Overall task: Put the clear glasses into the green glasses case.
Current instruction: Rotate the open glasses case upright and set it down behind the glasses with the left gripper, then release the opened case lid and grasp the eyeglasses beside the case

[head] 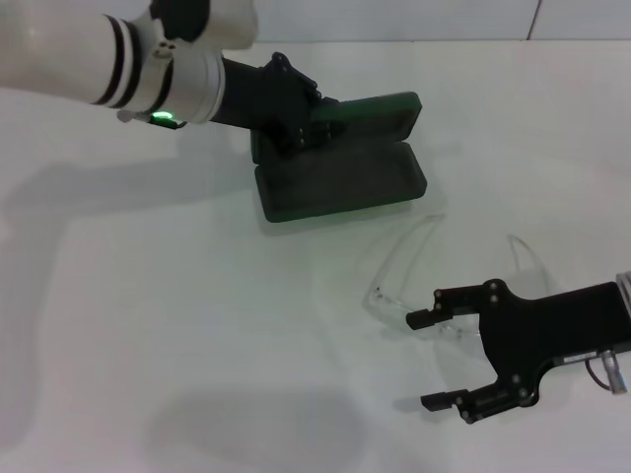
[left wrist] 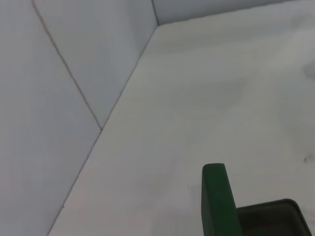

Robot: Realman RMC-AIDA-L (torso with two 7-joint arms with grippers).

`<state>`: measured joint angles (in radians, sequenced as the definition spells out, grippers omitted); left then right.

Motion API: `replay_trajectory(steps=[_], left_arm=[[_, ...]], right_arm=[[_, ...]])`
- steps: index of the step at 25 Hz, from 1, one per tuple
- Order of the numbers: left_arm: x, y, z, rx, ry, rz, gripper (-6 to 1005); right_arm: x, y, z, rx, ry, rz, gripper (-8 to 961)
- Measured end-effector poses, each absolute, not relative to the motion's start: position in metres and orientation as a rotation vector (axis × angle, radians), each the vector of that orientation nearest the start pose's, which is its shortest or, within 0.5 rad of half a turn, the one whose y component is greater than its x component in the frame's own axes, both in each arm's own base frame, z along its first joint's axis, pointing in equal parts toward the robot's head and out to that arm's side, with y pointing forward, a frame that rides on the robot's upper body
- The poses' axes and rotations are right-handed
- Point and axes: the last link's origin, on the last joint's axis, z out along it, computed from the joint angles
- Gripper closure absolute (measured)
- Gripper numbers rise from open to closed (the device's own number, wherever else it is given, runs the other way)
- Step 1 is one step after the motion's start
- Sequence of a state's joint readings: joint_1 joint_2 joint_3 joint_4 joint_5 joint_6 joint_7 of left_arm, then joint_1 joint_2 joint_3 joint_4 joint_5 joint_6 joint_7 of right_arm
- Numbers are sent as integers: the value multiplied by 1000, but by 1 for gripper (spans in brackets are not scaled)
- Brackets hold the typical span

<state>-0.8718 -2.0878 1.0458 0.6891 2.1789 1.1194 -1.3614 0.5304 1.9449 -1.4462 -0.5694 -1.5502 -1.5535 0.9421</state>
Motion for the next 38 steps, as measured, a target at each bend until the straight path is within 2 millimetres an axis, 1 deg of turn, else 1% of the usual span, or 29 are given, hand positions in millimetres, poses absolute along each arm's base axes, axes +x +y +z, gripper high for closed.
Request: replay_trajectory(steps=[7,13,17,23,28,33,36,37,38], left_arm=[[-161,426,-50,-2784,199,-3,772],[-165,418,-56,-2816,213,10,766],[-164,413,-62,-2837,222,-12,762],[-161,410,-63,-2847,216,-52,756],[-161,404,-69,-2873,266,-13,751],[-161,403,-66,-2852,276,-24,746],[-156,402,-58,-2820,265,-100,613],[-155,400,-54,-2808,256,-146,569],[-152,397,-47,-2788,241,-231,525]], right_arm=[[245,294,-37,-3088,-187,611,193],[248,293,-35,-3089,-179,610,194],[249,291,-35,-3091,-172,613,195],[254,288,-33,-3087,-153,607,196],[255,287,-33,-3089,-135,606,196],[256,286,-33,-3089,-127,609,197],[257,286,-33,-3086,-117,614,197],[257,286,-32,-3085,-113,615,197],[256,286,-31,-3081,-107,617,197]])
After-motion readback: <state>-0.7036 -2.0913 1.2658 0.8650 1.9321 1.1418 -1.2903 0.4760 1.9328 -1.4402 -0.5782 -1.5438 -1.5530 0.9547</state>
